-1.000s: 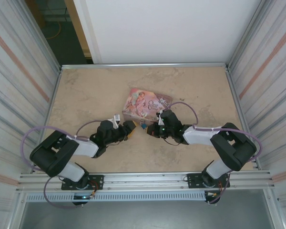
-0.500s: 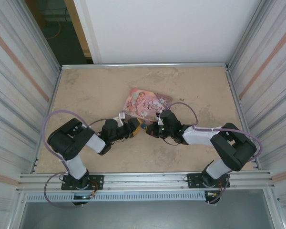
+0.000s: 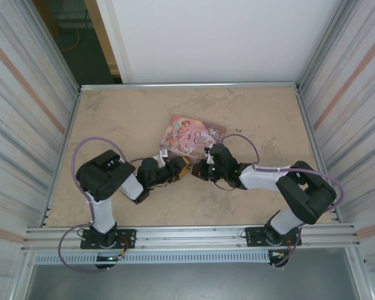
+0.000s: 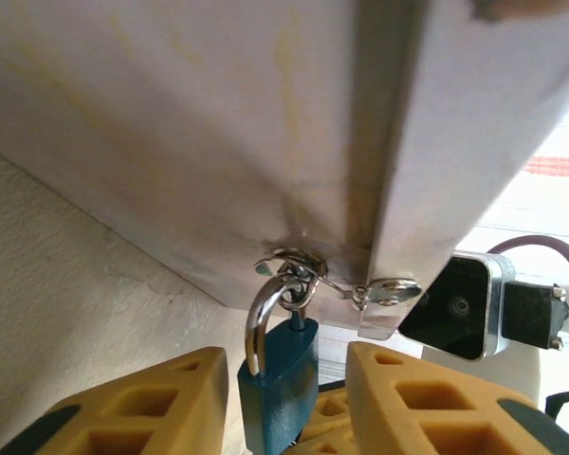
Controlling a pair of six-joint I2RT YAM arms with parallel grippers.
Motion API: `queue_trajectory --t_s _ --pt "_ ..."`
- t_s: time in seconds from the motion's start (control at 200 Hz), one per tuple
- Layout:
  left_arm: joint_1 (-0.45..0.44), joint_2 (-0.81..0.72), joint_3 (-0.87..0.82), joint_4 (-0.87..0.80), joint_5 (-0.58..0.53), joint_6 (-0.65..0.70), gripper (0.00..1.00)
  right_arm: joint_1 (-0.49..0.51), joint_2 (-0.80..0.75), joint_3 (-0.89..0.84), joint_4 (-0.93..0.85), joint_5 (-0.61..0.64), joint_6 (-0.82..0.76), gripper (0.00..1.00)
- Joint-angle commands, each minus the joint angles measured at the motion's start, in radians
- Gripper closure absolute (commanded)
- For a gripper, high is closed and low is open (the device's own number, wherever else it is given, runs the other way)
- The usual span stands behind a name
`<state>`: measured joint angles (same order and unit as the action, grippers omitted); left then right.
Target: Unlock the padlock with the key
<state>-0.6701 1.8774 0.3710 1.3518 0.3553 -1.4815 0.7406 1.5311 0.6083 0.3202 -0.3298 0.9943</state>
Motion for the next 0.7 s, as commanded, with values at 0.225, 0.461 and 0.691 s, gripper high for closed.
queue_trajectory --t_s 0.225,0.461,0.691 --pt "-0.008 0.004 0.014 0.053 -0.018 -0.008 0.8 0.014 -0.044 0.019 -0.009 0.003 0.027 1.0" --pt "-0.009 -0.013 0.012 0.04 -0.024 0.003 0.9 0.013 -0.072 0.019 -0.034 0.018 0.008 0.96" --pt "-0.009 -0.06 -0.002 -0.017 -0.041 0.016 0.98 0.013 -0.12 0.011 -0.095 0.045 -0.031 0.83"
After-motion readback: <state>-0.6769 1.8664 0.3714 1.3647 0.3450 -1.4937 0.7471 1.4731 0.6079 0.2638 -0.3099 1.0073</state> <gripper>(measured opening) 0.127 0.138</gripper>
